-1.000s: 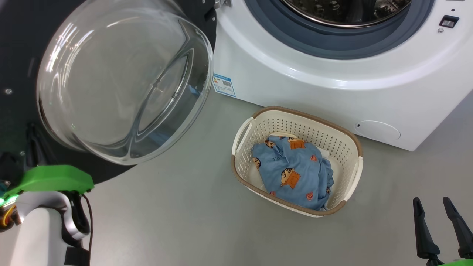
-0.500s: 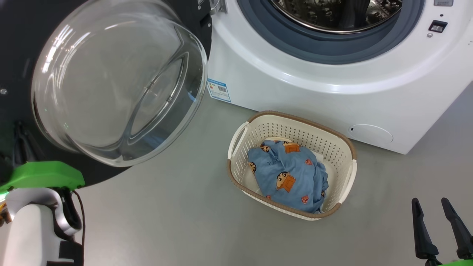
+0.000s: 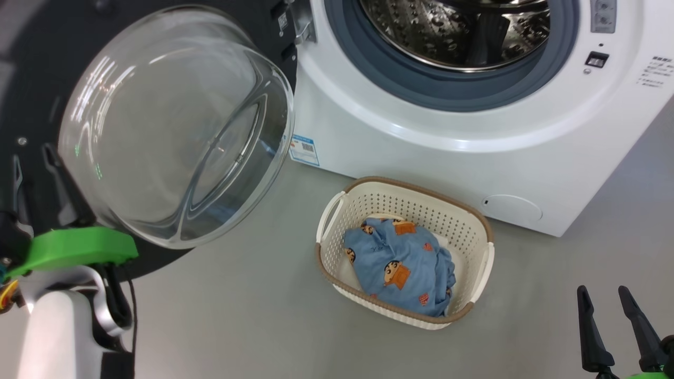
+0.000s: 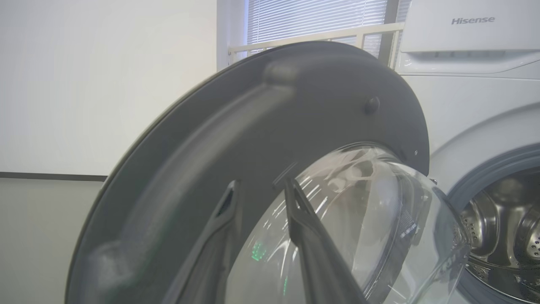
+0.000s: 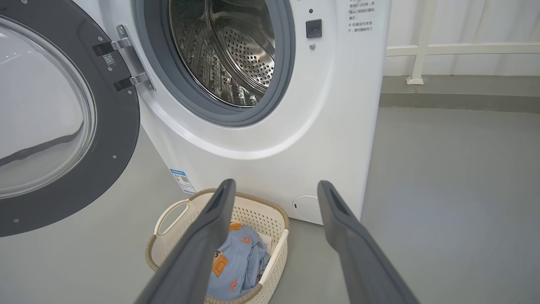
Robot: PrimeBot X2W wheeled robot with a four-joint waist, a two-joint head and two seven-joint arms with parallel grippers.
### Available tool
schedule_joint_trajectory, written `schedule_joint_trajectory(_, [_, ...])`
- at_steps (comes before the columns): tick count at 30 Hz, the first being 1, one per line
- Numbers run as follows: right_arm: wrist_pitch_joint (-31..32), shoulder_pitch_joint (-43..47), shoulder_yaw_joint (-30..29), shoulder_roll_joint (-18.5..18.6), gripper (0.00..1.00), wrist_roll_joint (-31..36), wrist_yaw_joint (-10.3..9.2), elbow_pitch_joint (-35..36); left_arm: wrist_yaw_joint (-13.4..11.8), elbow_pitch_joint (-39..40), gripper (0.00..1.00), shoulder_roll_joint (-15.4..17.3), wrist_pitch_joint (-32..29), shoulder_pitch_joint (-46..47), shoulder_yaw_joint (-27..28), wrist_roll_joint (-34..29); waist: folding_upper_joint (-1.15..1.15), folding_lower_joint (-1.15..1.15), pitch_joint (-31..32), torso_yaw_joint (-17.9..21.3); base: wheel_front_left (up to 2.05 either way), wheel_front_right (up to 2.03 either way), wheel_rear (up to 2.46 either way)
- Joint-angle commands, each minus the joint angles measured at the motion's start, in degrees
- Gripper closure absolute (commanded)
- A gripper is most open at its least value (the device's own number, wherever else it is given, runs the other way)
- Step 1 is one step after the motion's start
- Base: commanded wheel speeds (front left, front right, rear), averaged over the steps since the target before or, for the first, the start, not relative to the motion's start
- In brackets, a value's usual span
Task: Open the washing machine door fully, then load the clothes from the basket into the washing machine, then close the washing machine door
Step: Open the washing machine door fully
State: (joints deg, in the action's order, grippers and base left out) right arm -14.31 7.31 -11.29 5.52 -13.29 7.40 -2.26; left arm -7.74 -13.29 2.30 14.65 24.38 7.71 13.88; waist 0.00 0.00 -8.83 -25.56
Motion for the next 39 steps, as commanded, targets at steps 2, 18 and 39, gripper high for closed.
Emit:
schedule_joint_trajectory(2, [-0.69,-0.16,1.81,0.24,0.0,-0.48,0.09,1.09,0.68,5.43,0.0,1.52,0.05,-1.25,-0.26,-0.67,0.0,0.0,1.58,1.13,0.0,0.0,0.0])
schedule_joint_trajectory(18, [-0.69,-0.91,2.93,-0.88,0.0,0.05,0.09,3.3,6.51,19.18,0.0,1.3,-3.73,-9.93,-10.49,0.76,0.0,0.0,3.87,10.16,0.0,0.0,0.0])
schedule_joint_trajectory(39, [-0.69,0.36,4.8,-1.01,0.0,0.68,0.09,4.53,8.84,16.38,0.0,1.74,0.33,-25.32,-10.53,-3.01,0.0,0.0,5.65,25.42,0.0,0.0,0.0])
